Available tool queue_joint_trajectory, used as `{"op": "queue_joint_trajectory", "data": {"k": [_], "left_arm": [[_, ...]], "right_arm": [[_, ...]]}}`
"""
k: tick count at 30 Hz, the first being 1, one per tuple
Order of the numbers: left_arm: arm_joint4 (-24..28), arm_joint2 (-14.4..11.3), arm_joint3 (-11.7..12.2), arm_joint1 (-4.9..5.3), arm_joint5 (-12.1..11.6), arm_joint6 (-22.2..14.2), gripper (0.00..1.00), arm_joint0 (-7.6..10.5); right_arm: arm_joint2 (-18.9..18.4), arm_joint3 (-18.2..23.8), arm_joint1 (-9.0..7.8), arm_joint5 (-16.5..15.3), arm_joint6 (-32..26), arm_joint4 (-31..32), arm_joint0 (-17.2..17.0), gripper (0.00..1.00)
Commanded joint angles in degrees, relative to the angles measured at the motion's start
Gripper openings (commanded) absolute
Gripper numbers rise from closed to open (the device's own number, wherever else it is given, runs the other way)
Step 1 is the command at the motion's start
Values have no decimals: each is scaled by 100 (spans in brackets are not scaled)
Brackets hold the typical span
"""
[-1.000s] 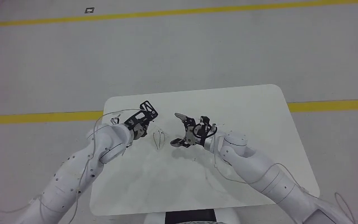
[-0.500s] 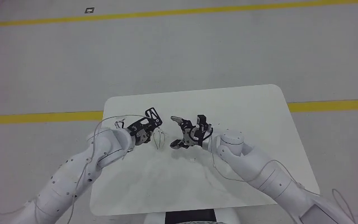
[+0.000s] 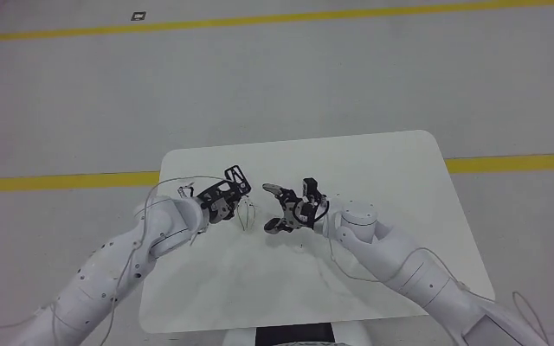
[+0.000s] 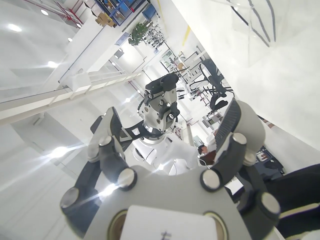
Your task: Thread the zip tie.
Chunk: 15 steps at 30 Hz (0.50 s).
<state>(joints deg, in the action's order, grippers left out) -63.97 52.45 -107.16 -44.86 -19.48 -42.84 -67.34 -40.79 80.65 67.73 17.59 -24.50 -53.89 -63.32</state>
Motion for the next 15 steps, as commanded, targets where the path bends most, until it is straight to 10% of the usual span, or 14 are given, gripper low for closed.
{"op": "queue_joint_trajectory", "data": {"k": [1, 15], "left_arm": [[16, -26, 8, 15, 0, 17, 0, 27], [60, -304, 83, 101, 0, 124, 0, 246]], "right_arm": [[0, -114, 18, -26, -157, 62, 41, 100], [109, -365, 124, -295, -595, 450, 269, 100]]}}
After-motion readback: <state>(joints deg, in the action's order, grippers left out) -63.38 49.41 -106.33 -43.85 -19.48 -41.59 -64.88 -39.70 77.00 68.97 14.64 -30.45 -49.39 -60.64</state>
